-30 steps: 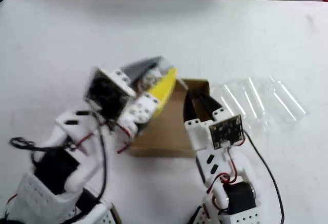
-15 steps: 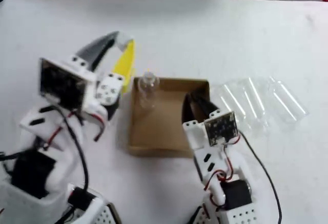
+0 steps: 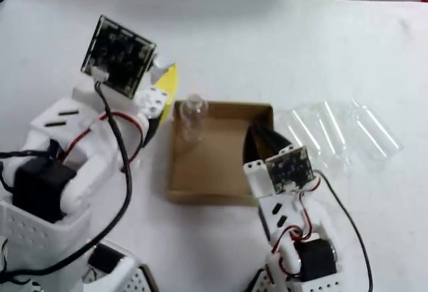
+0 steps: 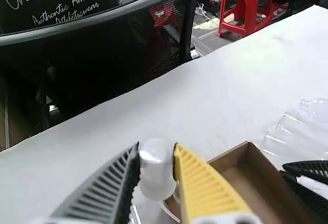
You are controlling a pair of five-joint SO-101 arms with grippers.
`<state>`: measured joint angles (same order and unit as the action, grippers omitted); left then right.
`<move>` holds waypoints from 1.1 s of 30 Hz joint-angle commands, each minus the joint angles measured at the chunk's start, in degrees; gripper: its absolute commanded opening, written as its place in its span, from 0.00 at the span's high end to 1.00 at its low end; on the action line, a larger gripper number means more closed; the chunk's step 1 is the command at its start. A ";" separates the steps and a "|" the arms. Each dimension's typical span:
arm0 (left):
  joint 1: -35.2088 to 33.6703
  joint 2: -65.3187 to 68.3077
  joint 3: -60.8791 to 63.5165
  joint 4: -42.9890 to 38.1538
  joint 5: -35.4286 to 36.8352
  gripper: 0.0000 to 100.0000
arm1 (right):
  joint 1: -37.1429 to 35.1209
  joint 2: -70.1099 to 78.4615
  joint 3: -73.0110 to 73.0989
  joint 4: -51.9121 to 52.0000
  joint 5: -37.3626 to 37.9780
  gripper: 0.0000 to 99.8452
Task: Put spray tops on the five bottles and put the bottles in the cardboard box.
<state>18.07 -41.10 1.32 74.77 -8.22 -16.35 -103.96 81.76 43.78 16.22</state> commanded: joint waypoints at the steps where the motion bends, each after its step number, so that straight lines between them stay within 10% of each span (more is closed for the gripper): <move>1: 0.13 2.15 -6.59 4.13 -4.84 0.98 | 3.56 0.57 2.46 -0.48 -0.18 0.98; 27: -0.48 5.85 -9.41 4.75 -9.93 0.98 | 10.07 0.57 12.92 -10.07 -2.46 0.98; 33: -0.22 15.78 -24.09 7.03 0.79 0.98 | 9.71 0.57 13.01 -10.07 -2.46 0.98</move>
<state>17.98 -30.81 -12.04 81.36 -15.87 -6.95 -103.25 94.95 34.73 14.29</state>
